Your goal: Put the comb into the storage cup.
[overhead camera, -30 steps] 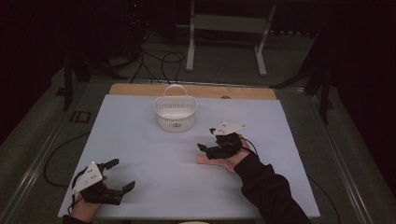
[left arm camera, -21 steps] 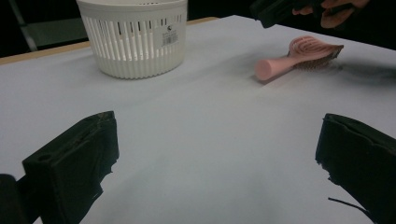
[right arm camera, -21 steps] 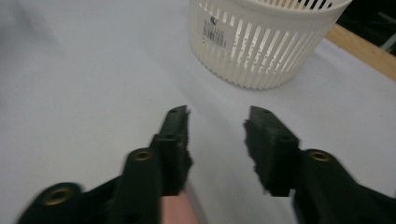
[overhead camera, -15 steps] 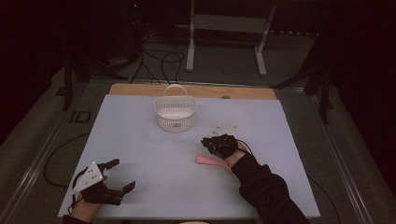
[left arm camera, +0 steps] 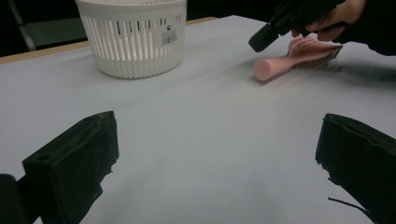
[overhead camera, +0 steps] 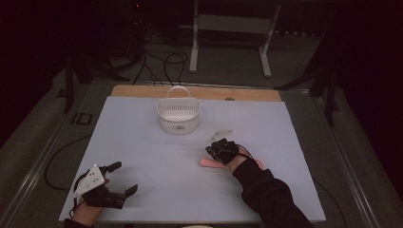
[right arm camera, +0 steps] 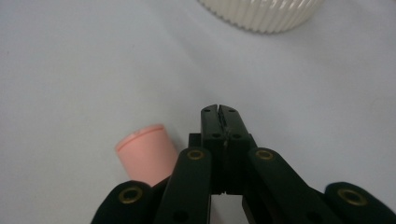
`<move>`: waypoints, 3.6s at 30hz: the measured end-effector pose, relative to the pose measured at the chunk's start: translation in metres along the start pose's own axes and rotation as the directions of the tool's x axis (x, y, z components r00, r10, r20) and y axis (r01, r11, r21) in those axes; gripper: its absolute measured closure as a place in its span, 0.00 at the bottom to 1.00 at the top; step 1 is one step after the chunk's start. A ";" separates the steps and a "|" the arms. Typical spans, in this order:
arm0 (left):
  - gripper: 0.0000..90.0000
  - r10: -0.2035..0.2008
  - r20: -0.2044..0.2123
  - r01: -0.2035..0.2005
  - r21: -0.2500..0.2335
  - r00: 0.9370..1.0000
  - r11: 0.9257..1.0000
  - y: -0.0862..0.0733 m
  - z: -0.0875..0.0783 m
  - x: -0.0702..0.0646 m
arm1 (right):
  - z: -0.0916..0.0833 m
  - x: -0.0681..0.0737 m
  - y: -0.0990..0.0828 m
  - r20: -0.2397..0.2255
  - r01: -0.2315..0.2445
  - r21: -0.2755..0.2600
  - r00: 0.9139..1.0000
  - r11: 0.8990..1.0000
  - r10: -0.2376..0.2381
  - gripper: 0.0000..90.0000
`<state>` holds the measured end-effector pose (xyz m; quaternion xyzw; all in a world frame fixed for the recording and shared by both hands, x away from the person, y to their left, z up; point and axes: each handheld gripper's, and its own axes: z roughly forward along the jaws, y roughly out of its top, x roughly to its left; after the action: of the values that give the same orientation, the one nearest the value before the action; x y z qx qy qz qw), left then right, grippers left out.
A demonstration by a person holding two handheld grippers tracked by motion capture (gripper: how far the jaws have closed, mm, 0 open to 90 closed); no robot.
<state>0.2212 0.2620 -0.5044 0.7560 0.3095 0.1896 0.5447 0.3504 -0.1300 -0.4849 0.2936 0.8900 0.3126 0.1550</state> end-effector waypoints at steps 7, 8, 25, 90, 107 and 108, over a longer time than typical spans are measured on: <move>0.00 0.001 0.001 -0.001 0.000 1.000 1.000 0.000 0.000 0.000 | 0.006 0.004 -0.005 -0.017 -0.004 0.045 1.000 0.999 0.004 1.00; 0.00 0.001 0.001 -0.001 0.000 1.000 1.000 0.000 0.000 0.000 | 0.006 0.004 -0.005 -0.013 -0.002 0.051 1.000 0.999 0.003 1.00; 0.00 0.002 0.004 -0.002 0.001 1.000 1.000 0.000 0.000 0.000 | -0.004 0.022 -0.020 -0.057 0.031 0.098 0.998 0.995 -0.025 1.00; 0.00 0.015 0.004 -0.015 0.017 1.000 1.000 0.000 0.002 -0.002 | -0.068 0.007 -0.077 -0.094 -0.047 0.126 0.994 0.991 0.059 1.00; 0.00 0.012 0.002 -0.012 0.012 1.000 1.000 0.000 0.001 -0.001 | -0.090 -0.004 -0.064 -0.044 -0.013 0.128 0.999 0.992 0.019 0.99; 0.00 0.011 0.002 -0.011 0.011 1.000 1.000 0.000 0.001 -0.001 | -0.091 -0.004 -0.063 -0.038 -0.017 0.126 0.999 0.992 0.022 0.97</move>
<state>0.2213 0.2603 -0.5044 0.7609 0.3060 0.1903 0.5396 0.2853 -0.2144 -0.4567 0.3052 0.9078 0.2631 0.1160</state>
